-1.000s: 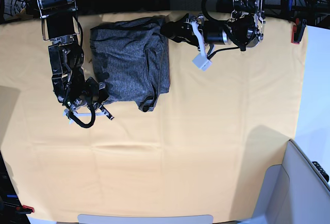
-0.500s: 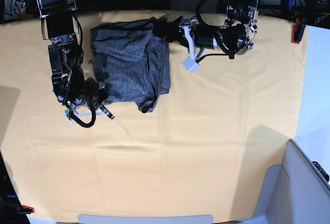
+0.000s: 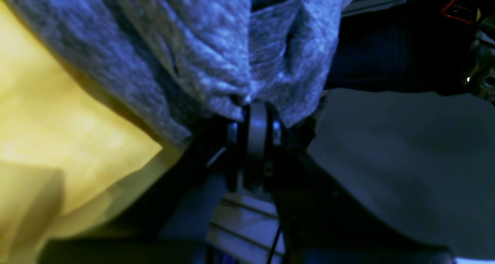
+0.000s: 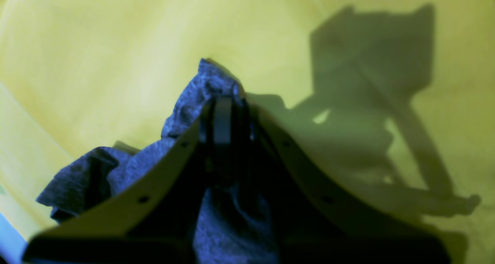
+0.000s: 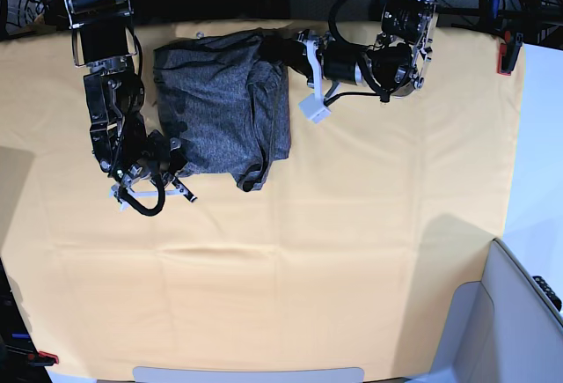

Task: Fold the T-shirt properly
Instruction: 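Grasp the stack with the right gripper and lift it between both grippers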

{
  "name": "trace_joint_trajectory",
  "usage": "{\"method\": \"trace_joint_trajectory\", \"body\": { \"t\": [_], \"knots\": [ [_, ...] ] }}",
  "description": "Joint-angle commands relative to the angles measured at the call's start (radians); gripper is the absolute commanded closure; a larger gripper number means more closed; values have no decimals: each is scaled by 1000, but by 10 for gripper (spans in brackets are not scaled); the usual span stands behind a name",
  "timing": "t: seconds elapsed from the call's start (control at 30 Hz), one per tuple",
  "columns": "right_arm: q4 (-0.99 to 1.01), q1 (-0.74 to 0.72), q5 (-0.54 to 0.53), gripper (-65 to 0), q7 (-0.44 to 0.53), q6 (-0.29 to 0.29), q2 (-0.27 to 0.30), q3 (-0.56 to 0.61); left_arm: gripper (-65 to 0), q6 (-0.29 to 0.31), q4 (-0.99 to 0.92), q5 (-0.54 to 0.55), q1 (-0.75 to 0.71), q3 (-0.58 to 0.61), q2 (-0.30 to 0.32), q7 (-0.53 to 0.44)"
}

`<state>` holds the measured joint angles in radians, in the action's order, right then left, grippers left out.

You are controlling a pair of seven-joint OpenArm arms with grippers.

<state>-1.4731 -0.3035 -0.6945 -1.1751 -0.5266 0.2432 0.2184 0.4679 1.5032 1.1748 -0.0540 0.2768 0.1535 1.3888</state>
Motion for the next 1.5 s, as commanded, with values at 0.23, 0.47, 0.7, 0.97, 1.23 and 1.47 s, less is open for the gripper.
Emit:
{"method": "trace_joint_trajectory", "body": {
  "t": [0.23, 0.47, 0.7, 0.97, 1.23, 1.47],
  "knots": [
    [-50, 43, -12, -17, -18, 0, 31, -7, -6, -4, 52, 15, 30, -3, 70, 8],
    [-151, 76, -11, -17, -18, 67, 80, -4, -6, -4, 67, 14, 30, 0, 88, 8],
    [-189, 97, -11, -17, -18, 93, 104, -3, -6, -4, 122, 15, 27, 0, 148, 8],
    [-191, 97, -11, -17, -18, 95, 104, -1, -6, -5, 116, 14, 79, -112, 229, 8],
    [-191, 109, -11, -17, -18, 95, 103, -1, -6, -5, 37, 14, 125, -116, 226, 8],
    [-192, 139, -9, -17, -18, 101, 117, -1, -6, -5, 1, 12, 173, -116, 225, 8]
  ]
}}
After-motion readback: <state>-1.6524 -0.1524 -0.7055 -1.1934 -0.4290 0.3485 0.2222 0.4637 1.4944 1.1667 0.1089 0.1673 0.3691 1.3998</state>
